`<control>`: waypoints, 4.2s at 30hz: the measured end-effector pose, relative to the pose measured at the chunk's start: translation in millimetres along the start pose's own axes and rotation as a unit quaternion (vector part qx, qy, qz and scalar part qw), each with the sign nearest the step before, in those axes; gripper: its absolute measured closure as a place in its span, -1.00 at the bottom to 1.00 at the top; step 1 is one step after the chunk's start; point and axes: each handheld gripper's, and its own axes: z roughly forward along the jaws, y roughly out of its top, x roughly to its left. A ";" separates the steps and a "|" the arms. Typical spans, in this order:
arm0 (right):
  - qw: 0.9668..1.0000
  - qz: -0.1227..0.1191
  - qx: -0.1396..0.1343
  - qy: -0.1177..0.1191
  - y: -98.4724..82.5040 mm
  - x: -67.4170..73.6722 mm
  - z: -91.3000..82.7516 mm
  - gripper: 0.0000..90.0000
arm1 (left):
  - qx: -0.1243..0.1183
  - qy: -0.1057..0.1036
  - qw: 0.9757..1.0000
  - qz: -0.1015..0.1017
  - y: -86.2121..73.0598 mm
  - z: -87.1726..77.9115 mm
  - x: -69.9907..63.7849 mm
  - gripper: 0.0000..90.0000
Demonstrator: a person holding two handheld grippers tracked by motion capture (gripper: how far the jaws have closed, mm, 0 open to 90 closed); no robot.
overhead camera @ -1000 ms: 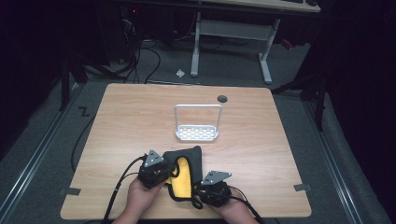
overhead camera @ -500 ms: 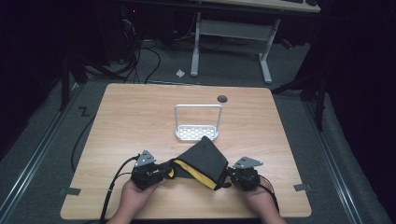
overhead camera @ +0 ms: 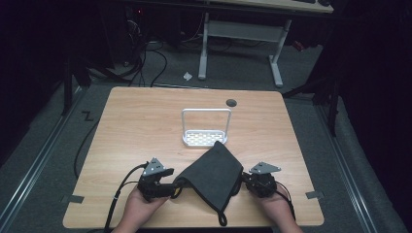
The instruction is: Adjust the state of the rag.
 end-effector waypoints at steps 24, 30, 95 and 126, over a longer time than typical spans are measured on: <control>1.000 -0.003 0.002 0.005 1.8 3.8 4.1 0.87 | 0.081 -0.057 0.988 0.118 -7.6 62.5 -78.8 -0.15; 1.000 -0.003 0.002 0.004 1.5 4.4 4.4 0.87 | 0.064 -0.003 0.984 0.167 -15.2 63.2 -86.3 0.42; 0.998 -0.055 -0.006 0.009 27.9 44.1 29.5 0.89 | 0.003 0.113 0.988 -0.104 -27.4 -15.5 81.4 0.93; 0.997 -0.008 -0.071 -0.024 13.2 16.6 -28.0 0.57 | -0.004 0.067 0.996 -0.053 -25.7 -24.8 15.1 0.57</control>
